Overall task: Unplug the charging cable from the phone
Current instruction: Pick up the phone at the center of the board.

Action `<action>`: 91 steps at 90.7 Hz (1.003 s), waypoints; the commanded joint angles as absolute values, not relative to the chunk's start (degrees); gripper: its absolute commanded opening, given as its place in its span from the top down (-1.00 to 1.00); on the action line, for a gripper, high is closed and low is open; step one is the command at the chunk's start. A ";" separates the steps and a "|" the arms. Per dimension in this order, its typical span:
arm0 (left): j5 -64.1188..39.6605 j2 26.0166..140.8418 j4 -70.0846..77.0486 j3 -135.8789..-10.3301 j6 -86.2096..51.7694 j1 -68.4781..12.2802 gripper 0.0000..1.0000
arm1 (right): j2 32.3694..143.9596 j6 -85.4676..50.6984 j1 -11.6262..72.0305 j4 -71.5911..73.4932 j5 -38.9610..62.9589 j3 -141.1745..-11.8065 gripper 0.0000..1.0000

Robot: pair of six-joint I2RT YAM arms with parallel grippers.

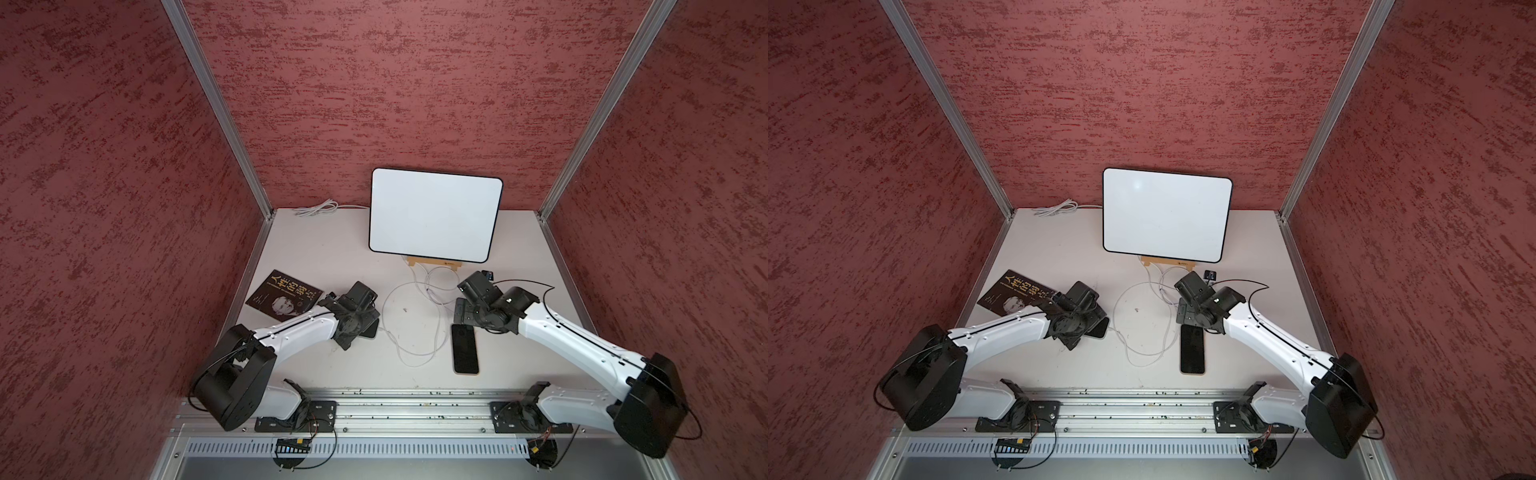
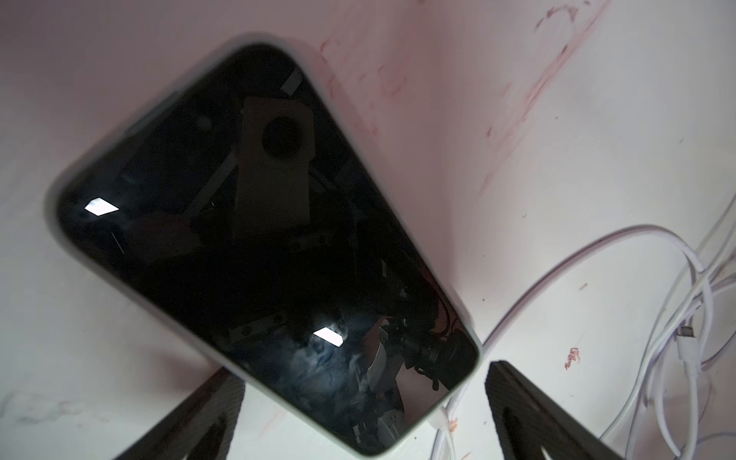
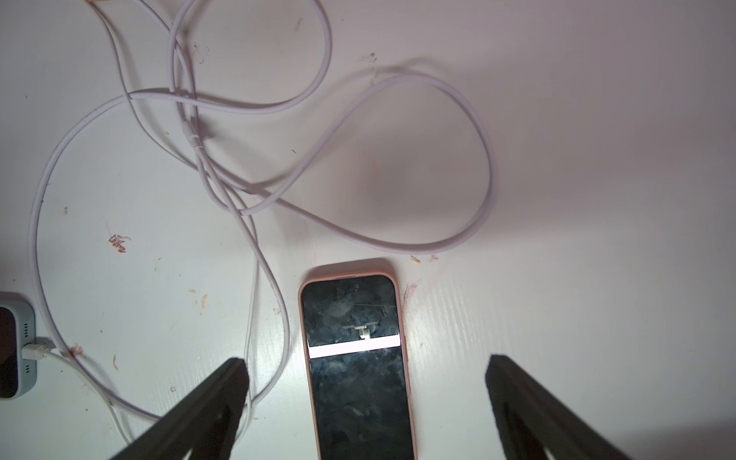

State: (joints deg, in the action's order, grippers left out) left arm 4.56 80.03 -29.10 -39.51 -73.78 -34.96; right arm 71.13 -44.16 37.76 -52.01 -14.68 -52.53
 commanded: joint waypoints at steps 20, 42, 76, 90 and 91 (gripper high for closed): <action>4.75 85.95 -26.82 -41.30 -73.97 -33.46 -1.00 | 70.22 -45.16 37.22 -50.99 -16.66 -51.35 -0.97; 4.89 92.73 -29.37 -46.79 -69.01 -32.78 -1.00 | 70.05 -45.61 37.10 -50.79 -16.60 -50.44 -0.98; 6.18 99.06 -37.28 -52.50 -64.95 -35.24 -1.00 | 70.29 -46.09 36.83 -49.86 -16.13 -49.51 -0.97; 5.95 101.76 -38.73 -54.14 -64.80 -36.09 -1.00 | 70.23 -46.48 36.72 -49.23 -15.91 -48.75 -0.98; 5.87 101.86 -38.61 -54.09 -64.87 -36.11 -1.00 | 70.18 -46.53 36.73 -49.22 -15.91 -48.72 -0.97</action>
